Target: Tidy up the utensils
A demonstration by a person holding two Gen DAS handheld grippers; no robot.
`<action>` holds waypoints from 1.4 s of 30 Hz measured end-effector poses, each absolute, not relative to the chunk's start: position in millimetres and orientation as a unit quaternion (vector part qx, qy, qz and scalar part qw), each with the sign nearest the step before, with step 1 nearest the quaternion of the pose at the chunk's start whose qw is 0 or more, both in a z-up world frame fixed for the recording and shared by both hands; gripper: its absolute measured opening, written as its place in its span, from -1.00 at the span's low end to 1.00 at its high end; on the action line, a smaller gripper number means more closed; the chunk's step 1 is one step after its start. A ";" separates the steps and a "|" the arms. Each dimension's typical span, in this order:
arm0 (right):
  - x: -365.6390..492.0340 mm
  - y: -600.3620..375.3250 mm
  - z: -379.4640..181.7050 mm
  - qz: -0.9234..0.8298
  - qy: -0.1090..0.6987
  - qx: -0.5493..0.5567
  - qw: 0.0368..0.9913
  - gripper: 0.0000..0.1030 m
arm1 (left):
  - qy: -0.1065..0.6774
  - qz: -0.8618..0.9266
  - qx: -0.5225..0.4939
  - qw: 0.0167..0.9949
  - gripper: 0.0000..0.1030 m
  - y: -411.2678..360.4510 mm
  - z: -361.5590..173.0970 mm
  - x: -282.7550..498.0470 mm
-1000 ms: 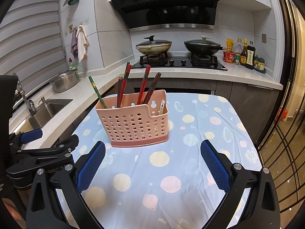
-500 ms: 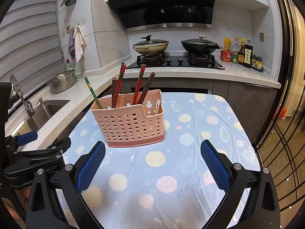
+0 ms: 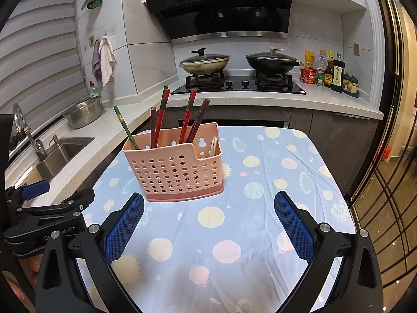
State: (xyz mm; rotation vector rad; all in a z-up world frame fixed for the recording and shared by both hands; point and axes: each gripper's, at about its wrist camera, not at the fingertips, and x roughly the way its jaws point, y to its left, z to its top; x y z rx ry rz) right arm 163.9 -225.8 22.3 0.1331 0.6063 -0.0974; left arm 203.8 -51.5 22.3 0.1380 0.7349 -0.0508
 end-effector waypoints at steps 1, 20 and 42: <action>164.0 -225.9 22.3 -0.047 0.298 0.066 0.951 0.87 | 0.359 -0.024 0.067 0.931 0.86 -50.8 22.2 203.9; 163.8 -225.5 22.2 -0.047 0.300 0.066 0.951 0.87 | 0.353 -0.018 0.069 0.933 0.86 -52.7 24.9 201.1; 162.1 -223.7 20.7 -0.046 0.300 0.065 0.951 0.87 | 0.352 -0.018 0.069 0.933 0.86 -52.4 24.8 199.9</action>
